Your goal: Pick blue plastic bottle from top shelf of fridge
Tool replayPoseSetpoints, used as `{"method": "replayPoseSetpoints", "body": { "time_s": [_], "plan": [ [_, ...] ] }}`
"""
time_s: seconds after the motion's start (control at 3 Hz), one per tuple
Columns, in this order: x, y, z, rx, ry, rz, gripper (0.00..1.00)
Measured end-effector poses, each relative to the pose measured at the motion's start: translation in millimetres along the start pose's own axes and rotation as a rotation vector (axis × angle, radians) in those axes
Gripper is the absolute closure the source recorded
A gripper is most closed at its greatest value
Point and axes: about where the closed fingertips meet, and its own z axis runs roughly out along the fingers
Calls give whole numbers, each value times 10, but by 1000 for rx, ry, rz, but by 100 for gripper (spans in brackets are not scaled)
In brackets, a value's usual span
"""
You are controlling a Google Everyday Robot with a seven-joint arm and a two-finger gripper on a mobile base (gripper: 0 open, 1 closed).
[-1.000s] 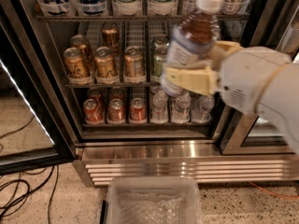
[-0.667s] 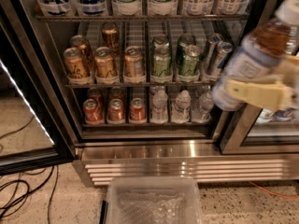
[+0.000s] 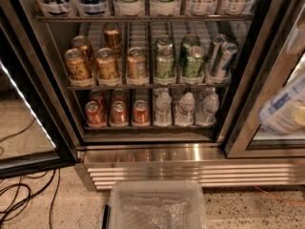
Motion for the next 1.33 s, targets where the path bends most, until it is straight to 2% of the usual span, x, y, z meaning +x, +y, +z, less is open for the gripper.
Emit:
{"method": "replayPoseSetpoints", "body": {
  "time_s": [0.33, 0.67, 1.0, 1.33],
  "plan": [
    [-186, 230, -49, -175, -60, -48, 100],
    [-429, 645, -71, -376, -105, -117, 100],
    [-440, 853, -96, -467, -101, -124, 100],
    [-458, 866, -36, -482, -98, -127, 100]
  ]
}}
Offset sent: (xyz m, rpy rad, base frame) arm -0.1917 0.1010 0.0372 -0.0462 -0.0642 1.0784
